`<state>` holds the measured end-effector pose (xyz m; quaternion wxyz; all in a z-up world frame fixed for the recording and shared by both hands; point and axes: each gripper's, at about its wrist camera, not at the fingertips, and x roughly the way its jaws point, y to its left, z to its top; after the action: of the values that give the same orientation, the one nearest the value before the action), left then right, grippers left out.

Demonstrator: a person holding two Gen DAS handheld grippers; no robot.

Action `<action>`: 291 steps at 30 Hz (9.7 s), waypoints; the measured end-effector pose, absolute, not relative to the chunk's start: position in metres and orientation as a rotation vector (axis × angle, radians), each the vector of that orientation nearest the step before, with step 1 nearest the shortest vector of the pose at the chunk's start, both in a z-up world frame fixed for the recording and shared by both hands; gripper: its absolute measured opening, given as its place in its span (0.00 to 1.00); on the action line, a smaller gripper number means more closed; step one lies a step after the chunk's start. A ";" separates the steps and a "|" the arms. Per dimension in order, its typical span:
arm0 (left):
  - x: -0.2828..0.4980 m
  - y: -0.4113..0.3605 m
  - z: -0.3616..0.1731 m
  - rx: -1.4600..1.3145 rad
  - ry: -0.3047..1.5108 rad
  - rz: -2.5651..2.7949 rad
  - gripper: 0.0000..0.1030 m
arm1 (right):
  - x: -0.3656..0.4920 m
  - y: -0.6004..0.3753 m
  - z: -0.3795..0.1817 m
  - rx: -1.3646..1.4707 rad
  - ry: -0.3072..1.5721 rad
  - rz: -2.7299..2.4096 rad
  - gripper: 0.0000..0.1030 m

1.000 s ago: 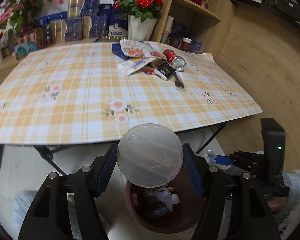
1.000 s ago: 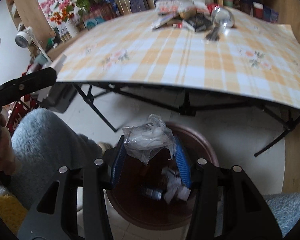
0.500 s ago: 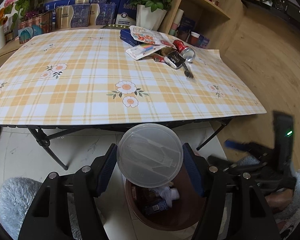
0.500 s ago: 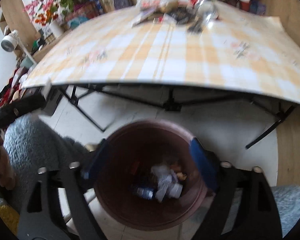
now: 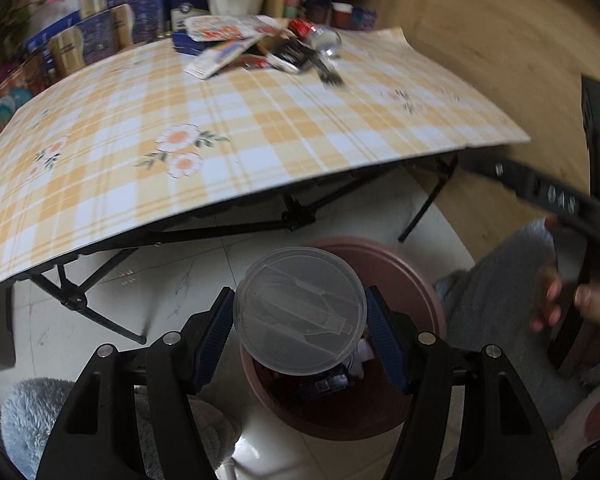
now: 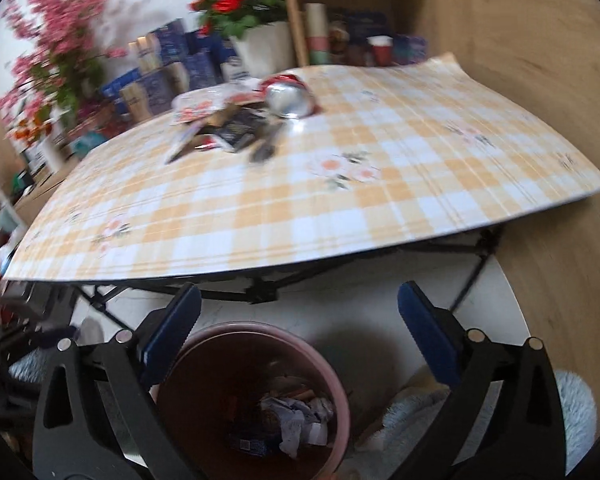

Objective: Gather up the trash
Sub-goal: 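Drop the wrapper into the bin with the right gripper while the left gripper carries the lid over it, then open the left gripper over the bin to drop the clear lid, then grasp the white floral plastic bag on the blue box with the left gripper, then grasp the crushed red Coca-Cola can with the right gripper, then carry the red can over the bin and open the right gripper while the left gripper holds the bag, then lower the floral plastic bag into the bin and open the left gripper, then grasp the white candle package on the table with the left gripper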

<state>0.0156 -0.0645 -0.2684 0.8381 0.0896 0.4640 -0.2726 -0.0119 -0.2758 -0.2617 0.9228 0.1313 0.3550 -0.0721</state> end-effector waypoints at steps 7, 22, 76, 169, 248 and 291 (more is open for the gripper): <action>0.016 -0.072 -0.277 0.227 1.010 -0.590 0.63 | -0.015 -0.283 -0.267 0.309 0.734 -0.168 0.94; 0.024 -0.061 -0.269 0.167 0.971 -0.519 0.91 | -0.010 -0.284 -0.271 0.381 0.753 -0.110 0.94; 0.393 -0.071 -0.234 -0.582 0.975 -0.483 0.37 | 0.219 -0.349 -0.222 0.259 0.849 0.001 0.94; 0.015 0.053 -0.172 -0.396 0.905 -0.624 0.10 | 0.015 -0.222 -0.330 0.400 1.292 0.214 0.18; 0.041 -0.019 -0.256 -0.120 0.872 -0.533 0.90 | -0.015 -0.315 -0.286 0.610 0.733 0.022 0.95; 0.294 -0.123 -0.236 0.255 0.862 -0.531 0.69 | 0.117 -0.334 -0.239 0.387 0.774 0.062 0.94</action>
<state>0.2936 -0.1229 -0.2361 0.8669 0.1218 0.4115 -0.2537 0.1174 -0.3344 -0.2388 0.9074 0.1875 0.3749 0.0302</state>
